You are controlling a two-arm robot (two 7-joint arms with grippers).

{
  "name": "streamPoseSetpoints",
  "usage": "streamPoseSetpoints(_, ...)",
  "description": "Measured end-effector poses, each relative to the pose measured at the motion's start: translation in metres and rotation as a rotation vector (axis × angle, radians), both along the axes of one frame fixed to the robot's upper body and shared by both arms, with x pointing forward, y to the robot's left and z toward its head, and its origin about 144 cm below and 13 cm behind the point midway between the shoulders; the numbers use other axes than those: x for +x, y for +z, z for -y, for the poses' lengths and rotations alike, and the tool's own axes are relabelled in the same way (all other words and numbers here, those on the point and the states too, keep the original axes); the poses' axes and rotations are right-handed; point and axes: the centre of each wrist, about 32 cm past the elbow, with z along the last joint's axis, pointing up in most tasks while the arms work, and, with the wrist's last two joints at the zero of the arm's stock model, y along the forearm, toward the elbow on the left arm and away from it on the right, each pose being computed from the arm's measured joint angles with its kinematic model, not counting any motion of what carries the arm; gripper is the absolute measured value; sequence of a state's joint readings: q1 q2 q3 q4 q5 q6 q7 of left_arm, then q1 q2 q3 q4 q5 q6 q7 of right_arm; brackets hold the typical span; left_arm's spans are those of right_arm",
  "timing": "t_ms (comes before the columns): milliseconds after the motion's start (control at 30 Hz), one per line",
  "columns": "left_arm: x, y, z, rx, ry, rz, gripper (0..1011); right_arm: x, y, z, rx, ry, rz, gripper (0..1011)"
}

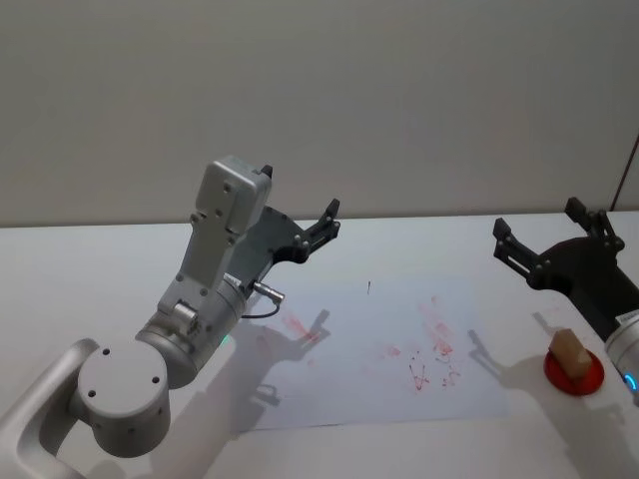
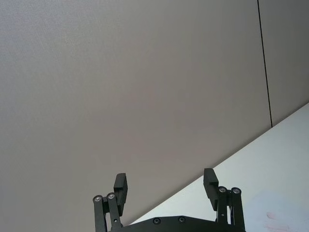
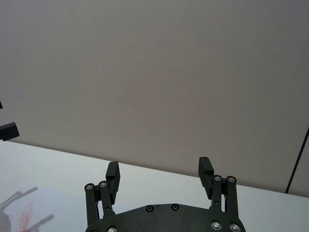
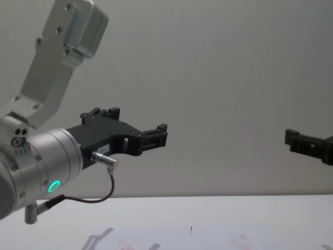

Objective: Use the one hand to pick up the stamp and affix it onto the A4 paper.

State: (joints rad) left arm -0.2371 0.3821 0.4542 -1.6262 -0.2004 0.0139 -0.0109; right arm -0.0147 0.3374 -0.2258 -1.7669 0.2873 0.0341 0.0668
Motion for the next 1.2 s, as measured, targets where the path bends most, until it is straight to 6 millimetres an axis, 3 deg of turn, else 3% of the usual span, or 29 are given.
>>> streamPoseSetpoints(1200, 0.0000, 0.0000, 0.0000, 0.000, 0.000, 0.000, 1001, 0.0000, 0.0000, 0.0000, 0.000, 0.000, 0.000, 1001)
